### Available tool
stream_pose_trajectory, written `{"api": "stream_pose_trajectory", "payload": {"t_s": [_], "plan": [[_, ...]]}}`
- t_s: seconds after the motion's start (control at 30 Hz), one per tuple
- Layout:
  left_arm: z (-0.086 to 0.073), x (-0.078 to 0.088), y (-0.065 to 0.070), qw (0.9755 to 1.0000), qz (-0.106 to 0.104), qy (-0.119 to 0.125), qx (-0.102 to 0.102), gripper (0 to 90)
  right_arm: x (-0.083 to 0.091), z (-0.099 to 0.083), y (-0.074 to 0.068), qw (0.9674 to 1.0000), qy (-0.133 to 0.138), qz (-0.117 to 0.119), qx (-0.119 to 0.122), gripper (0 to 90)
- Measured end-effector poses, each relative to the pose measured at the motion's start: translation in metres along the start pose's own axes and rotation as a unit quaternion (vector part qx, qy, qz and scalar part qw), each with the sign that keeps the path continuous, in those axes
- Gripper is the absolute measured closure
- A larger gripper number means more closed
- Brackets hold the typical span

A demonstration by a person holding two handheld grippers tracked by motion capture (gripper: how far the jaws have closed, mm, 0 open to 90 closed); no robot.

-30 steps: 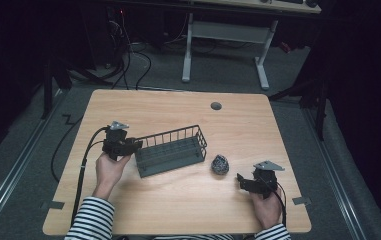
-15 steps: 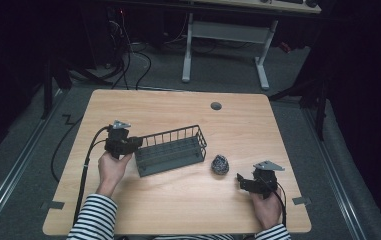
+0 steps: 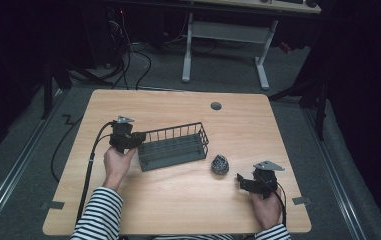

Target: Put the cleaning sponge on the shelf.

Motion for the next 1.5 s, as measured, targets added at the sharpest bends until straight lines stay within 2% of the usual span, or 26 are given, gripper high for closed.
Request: {"api": "stream_pose_trajectory", "payload": {"t_s": [0.2,0.3,0.63,0.73,0.83,0.93,0.97,1.17,1.33,1.5], "plan": [[0.005,-0.007,-0.001,0.9999,0.011,-0.004,-0.010,69.4,0.000,0.000,0.000,1.0000,0.000,0.000,0.000,19.0],[0.007,-0.011,-0.002,0.9998,0.016,-0.002,-0.009,69.4,0.000,0.000,0.000,1.0000,0.000,0.000,0.000,19.0],[0.006,-0.020,-0.006,0.9997,0.015,0.006,0.016,71.2,0.000,0.000,0.000,1.0000,0.000,0.000,0.000,19.0],[0.007,-0.018,-0.007,0.9997,0.012,0.008,0.019,64.1,0.000,0.000,0.000,1.0000,0.000,0.000,0.000,19.0],[0.009,-0.015,-0.008,0.9997,0.010,0.010,0.022,48.9,0.000,0.000,0.000,1.0000,0.000,0.000,0.000,19.1],[0.009,-0.013,-0.009,0.9997,0.015,0.007,0.021,37.5,0.000,0.000,0.000,1.0000,0.000,0.000,0.000,19.1],[0.009,-0.012,-0.010,0.9996,0.007,0.006,0.027,33.5,0.000,0.000,0.000,1.0000,0.000,0.000,0.000,19.0],[0.015,-0.004,-0.006,0.9992,-0.006,0.025,0.029,27.4,0.000,0.000,0.000,1.0000,0.000,0.000,0.000,19.1],[0.017,0.009,-0.005,0.9997,-0.008,0.023,0.008,25.5,0.000,0.000,0.000,1.0000,0.000,0.000,0.000,19.1],[0.020,0.025,0.000,0.9991,-0.016,0.038,-0.014,25.3,0.000,0.000,0.000,1.0000,0.000,0.000,0.000,19.1]]}}
Point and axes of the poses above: each handheld gripper's, and its own axes: x roughly backward along the jaws, z roughly out of its top, y roughly to its right, the point moved 3 cm from there along -x, roughly forward along the jaws, and after that the axes turned 11 degrees about y, right-handed, at the moved point
